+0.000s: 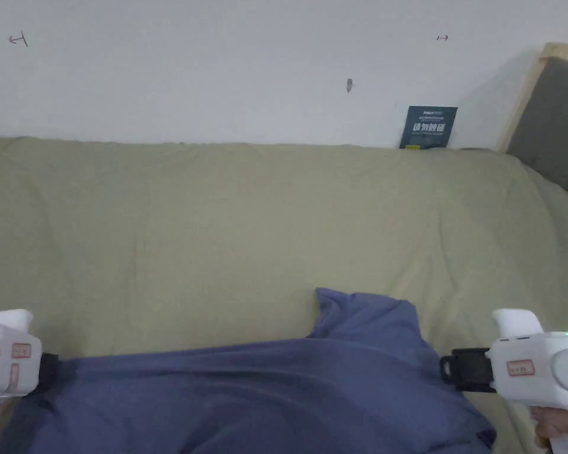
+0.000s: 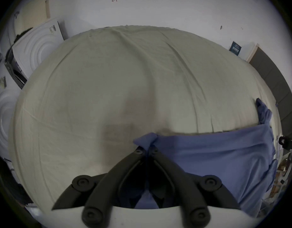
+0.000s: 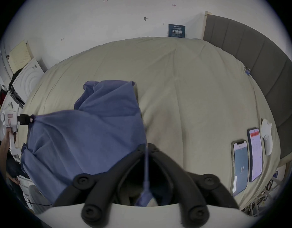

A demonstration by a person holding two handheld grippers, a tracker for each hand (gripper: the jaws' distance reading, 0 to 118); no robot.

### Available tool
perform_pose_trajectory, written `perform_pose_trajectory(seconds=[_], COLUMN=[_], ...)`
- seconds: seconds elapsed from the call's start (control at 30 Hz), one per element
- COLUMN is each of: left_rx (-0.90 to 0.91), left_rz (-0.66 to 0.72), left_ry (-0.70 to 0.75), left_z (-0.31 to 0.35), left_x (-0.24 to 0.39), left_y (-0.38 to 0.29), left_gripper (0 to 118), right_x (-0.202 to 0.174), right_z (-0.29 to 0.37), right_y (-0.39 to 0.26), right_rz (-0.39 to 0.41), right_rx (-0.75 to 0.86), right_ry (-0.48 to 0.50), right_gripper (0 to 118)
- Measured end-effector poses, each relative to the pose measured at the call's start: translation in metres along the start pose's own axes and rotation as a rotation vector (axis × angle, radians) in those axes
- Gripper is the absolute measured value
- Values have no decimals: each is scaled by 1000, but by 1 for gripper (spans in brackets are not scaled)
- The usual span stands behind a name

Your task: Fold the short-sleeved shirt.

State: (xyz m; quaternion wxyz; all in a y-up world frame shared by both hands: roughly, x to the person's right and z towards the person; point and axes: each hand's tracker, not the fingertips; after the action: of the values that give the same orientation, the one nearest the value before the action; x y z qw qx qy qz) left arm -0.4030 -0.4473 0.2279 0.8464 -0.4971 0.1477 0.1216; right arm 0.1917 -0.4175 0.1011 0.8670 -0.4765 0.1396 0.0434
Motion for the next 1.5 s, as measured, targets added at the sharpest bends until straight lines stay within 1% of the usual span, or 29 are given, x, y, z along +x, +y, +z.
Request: perform_pose_trajectory(seconds=[0.03,0.07,0.1,0.13,0.17,0.27,0.33,0.37,0.4,0.43,0.47,0.5,0.53,0.57,0.6,0.63,0.7,0.77,0.9,1.07,1.23,1.33,1.5], left_rx=[5,1,-1,0,-3,-7,-8,-8,-7,-4,0,4,6,6,9,21,34,56,77,120,147,170,179], left_rz=[-13,-9,-3,0,-1,-18,-21,-14,-4,3,8,10,9,10,10,18,24,28,40,33,27,41,44], left_ry=[8,11,13,15,16,25,27,24,21,17,17,16,14,13,16,16,13,7,-16,-34,-54,-66,-85], left_z=[0,-1,-1,-1,-1,-4,-4,-7,-7,-7,-6,-5,-3,0,3,7,18,30,61,104,140,156,172], left_x=[3,3,1,3,5,4,5,2,1,2,3,0,1,2,2,0,1,-4,-10,-16,-25,-32,-41], left_y=[-1,1,3,2,2,3,3,3,2,1,0,-1,-1,-1,-3,-4,-8,-13,-23,-50,-87,-110,-151], left_gripper=[0,0,0,0,0,0,0,0,0,0,0,0,0,0,0,0,0,0,0,0,0,0,0], right_x=[-2,-4,-6,-9,-12,-10,-10,-10,-8,-8,-8,-8,-10,-9,-11,-12,-16,-18,-22,-14,-8,-8,-10], right_z=[-9,-16,-26,-32,-44,-67,-80,-85,-87,-87,-81,-73,-62,-55,-45,-36,-17,3,48,90,125,142,160], right_y=[5,6,13,15,19,32,35,35,34,32,31,30,31,30,28,27,24,20,1,-22,-61,-89,-133], right_rz=[24,51,62,69,74,50,35,31,25,46,52,67,100,90,77,72,75,73,39,18,10,-8,-1], right_rx=[-36,-33,-27,-44,-78,-128,-149,-149,-142,-156,-134,-131,-120,-102,-60,-55,-27,6,56,92,114,133,133], right_ry=[1,21,10,-23,-31,8,9,0,-3,-67,-13,-10,8,46,28,54,53,75,110,138,162,170,174], right_gripper=[117,117,117,117,117,117,116,108,83,75,69,54,14,2,2,2,2,2,2,2,2,2,2])
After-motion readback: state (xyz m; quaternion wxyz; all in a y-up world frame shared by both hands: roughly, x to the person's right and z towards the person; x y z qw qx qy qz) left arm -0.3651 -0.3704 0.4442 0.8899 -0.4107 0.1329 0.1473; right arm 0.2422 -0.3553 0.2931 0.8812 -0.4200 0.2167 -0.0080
